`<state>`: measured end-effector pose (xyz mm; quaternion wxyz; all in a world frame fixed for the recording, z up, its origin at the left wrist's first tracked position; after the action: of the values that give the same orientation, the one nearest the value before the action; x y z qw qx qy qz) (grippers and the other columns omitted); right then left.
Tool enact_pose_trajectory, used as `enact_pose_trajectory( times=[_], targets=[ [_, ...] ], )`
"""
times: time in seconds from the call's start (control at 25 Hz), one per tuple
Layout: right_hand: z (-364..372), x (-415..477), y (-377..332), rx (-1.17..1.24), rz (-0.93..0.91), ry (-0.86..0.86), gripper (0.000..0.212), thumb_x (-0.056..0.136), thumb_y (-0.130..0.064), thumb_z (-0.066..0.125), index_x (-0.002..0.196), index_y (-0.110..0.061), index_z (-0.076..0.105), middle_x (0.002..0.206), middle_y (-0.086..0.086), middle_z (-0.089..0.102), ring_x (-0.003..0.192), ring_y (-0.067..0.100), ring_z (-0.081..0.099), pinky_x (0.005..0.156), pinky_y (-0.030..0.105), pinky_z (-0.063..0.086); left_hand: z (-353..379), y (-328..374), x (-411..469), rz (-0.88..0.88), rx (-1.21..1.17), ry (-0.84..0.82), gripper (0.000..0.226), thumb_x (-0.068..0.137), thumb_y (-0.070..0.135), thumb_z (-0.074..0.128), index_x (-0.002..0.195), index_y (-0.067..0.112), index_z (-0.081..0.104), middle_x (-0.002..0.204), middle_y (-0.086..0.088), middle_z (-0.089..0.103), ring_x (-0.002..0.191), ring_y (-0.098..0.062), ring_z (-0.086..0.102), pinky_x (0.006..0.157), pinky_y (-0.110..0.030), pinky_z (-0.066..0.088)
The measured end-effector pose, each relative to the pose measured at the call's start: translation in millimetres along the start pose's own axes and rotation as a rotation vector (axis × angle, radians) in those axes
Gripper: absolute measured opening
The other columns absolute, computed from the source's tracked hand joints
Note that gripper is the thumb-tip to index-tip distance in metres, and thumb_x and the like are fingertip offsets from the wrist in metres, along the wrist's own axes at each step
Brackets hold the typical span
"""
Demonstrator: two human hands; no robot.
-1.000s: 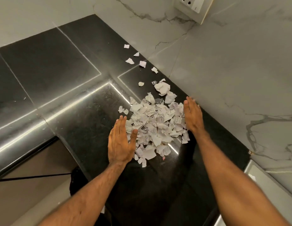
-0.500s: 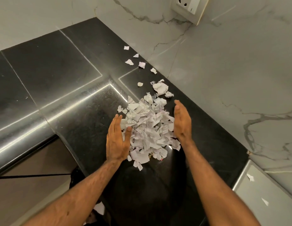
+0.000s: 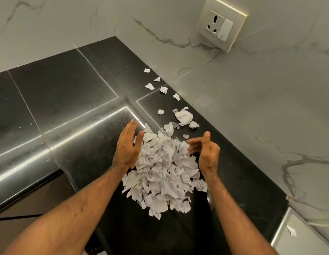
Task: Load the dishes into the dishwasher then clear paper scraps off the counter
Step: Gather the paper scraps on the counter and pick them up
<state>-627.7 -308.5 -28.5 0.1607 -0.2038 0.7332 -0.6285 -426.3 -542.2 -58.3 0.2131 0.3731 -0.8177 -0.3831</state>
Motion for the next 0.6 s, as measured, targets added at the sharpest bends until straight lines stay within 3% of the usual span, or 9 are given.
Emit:
enact_pose_trajectory(
  times=[0.08, 0.2, 0.28, 0.4, 0.52, 0.6],
  targets=[
    [-0.6, 22.7, -12.8, -0.085, -0.048, 0.061, 0.066, 0.112, -0.052, 0.033, 0.09, -0.014, 0.082, 0.082, 0.002, 0.078, 0.076, 0.023, 0.072, 0.075, 0.036, 0.061, 2.1, -6.2, 5.9, 0.014, 0.028, 0.017, 0.072, 0.102, 0.071, 0.024, 0.156, 0.027, 0.04, 0.166, 0.007, 0.032, 0.153, -0.01, 0.025, 0.125, -0.049, 0.024],
    [24.3, 80.9, -14.2, -0.276, -0.082, -0.074, 0.058, 0.111, -0.057, 0.03, 0.114, -0.026, 0.079, 0.117, -0.009, 0.075, 0.109, 0.005, 0.067, 0.091, 0.017, 0.05, 5.2, -11.7, 9.6, 0.033, 0.083, 0.047, 0.07, 0.103, 0.07, 0.028, 0.154, 0.026, 0.043, 0.162, 0.005, 0.038, 0.151, -0.013, 0.032, 0.123, -0.05, 0.029],
    [42.7, 121.8, -8.9, -0.428, -0.103, -0.212, 0.054, 0.11, -0.059, 0.031, 0.13, -0.03, 0.073, 0.138, -0.012, 0.065, 0.126, 0.003, 0.057, 0.104, 0.02, 0.043, 7.1, -8.0, 8.9, 0.046, 0.092, 0.043, 0.071, 0.102, 0.071, 0.028, 0.154, 0.025, 0.044, 0.162, 0.005, 0.04, 0.15, -0.012, 0.033, 0.123, -0.049, 0.029],
    [72.7, 156.0, 12.3, -0.572, -0.121, -0.365, 0.054, 0.11, -0.056, 0.035, 0.145, -0.024, 0.062, 0.155, -0.008, 0.052, 0.141, 0.002, 0.042, 0.126, 0.038, 0.03, 4.3, -6.2, 8.0, 0.038, 0.108, 0.032, 0.073, 0.102, 0.072, 0.027, 0.154, 0.025, 0.043, 0.162, 0.006, 0.04, 0.151, -0.01, 0.031, 0.123, -0.047, 0.029],
    [100.1, 130.6, 16.8, -0.656, -0.131, -0.443, 0.057, 0.111, -0.056, 0.03, 0.156, -0.026, 0.047, 0.164, -0.01, 0.039, 0.147, -0.008, 0.026, 0.128, 0.036, 0.018, 2.6, -8.4, 7.5, 0.03, 0.105, 0.021, 0.073, 0.101, 0.074, 0.027, 0.156, 0.028, 0.04, 0.163, 0.009, 0.037, 0.151, -0.009, 0.028, 0.124, -0.044, 0.027],
    [115.7, 88.7, 3.2, -0.619, -0.163, -0.516, 0.05, 0.113, -0.05, 0.032, 0.156, -0.03, 0.047, 0.159, -0.02, 0.036, 0.139, -0.028, 0.019, 0.127, 0.03, 0.017, 1.7, -8.2, 7.0, 0.034, 0.102, 0.025, 0.072, 0.101, 0.073, 0.027, 0.157, 0.029, 0.037, 0.164, 0.01, 0.034, 0.15, -0.01, 0.028, 0.123, -0.042, 0.025]
  ],
)
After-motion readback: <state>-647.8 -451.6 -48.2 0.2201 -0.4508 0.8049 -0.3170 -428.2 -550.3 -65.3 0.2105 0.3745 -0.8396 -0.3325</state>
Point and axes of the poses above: each hand's wrist, its own x-axis towards the middle knuckle, its own z-axis out of the palm, y = z × x, the point moved 10 cm from there along x, towards the middle knuckle
